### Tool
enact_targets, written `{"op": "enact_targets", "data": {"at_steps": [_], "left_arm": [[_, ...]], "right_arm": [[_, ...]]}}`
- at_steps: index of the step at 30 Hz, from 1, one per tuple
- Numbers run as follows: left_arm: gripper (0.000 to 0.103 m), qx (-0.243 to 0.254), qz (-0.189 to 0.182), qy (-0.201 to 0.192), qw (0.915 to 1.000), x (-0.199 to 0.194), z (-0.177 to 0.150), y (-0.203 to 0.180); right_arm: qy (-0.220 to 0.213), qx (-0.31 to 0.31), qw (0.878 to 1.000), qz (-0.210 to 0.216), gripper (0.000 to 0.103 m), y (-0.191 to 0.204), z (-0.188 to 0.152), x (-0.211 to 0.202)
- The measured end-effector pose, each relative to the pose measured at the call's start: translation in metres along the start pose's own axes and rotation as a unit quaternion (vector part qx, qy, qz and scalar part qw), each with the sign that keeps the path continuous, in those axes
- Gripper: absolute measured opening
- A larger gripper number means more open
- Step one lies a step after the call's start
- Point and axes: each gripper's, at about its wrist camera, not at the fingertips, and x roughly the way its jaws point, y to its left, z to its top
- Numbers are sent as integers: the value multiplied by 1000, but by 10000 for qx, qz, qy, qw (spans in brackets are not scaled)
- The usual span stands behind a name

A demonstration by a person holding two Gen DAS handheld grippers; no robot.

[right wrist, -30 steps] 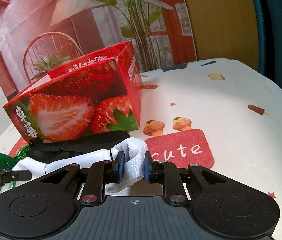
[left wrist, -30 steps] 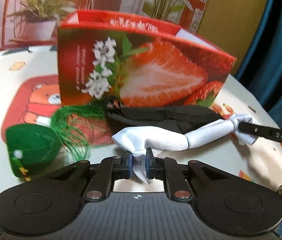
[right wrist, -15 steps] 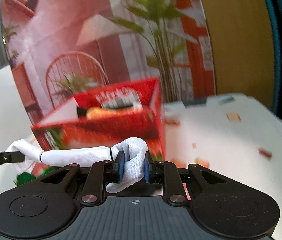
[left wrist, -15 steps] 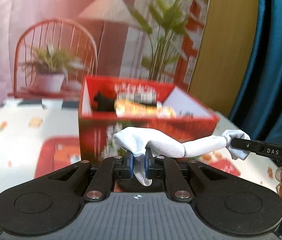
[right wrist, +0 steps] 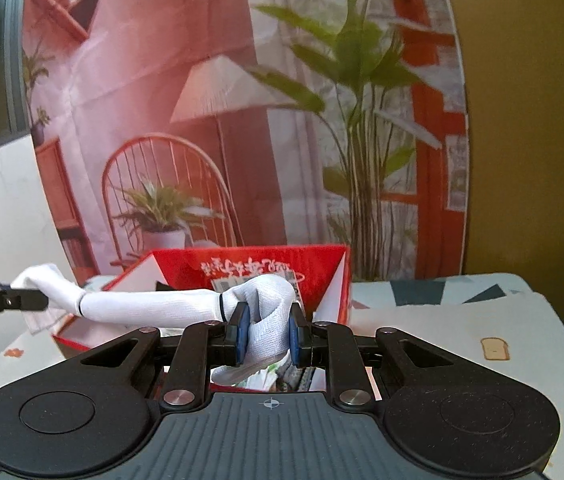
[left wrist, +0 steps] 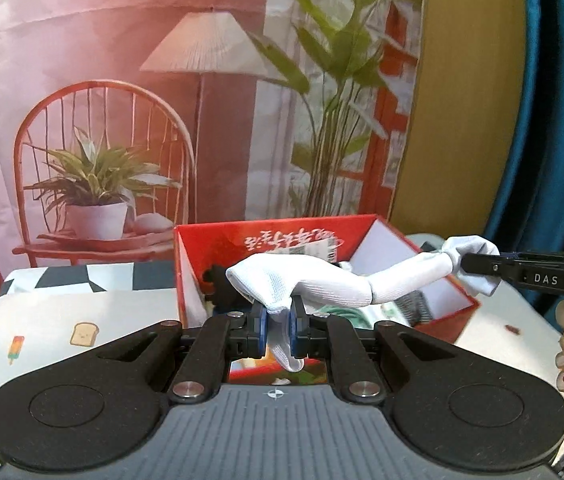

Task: Organize soft objects
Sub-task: 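Open both tools to drop the white cloth into the red box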

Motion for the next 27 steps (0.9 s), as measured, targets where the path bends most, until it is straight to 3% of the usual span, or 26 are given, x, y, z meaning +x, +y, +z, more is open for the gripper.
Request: {"op": "enact_targets", "data": {"at_steps": [9,10,11,14,16,18,21,23,27], "left_arm": [[14,-60,6,324,9995,42,4,13],[16,-63,8,365,9993,44,3,14],[27,-60,15,415,9991,46,2,16],[58,-118,30,371,9992,45,0,20],[66,-199,29,319,9993,42,1,22],[70,-256,27,255,9993,38,2,24],[71,-304,3,161,9994,30,4,24],[80,-289,11,89,9995,23,4,21],[84,-283,26,-40,9996,10,5,16]], "right_arm": [[523,35,9986,-82,19,-7,-8,48],[563,7,9984,-87,20,-7,-8,50],[599,-19,9982,-86,20,-7,-8,52],[633,-79,9980,-37,31,-7,-9,53],[585,-119,9982,26,37,-6,-9,50],[562,-198,9982,15,42,-4,-10,46],[482,-265,9985,-82,58,0,-10,40],[411,-295,9987,-114,67,3,-10,35],[310,-439,9983,-228,86,12,-11,25]]}}
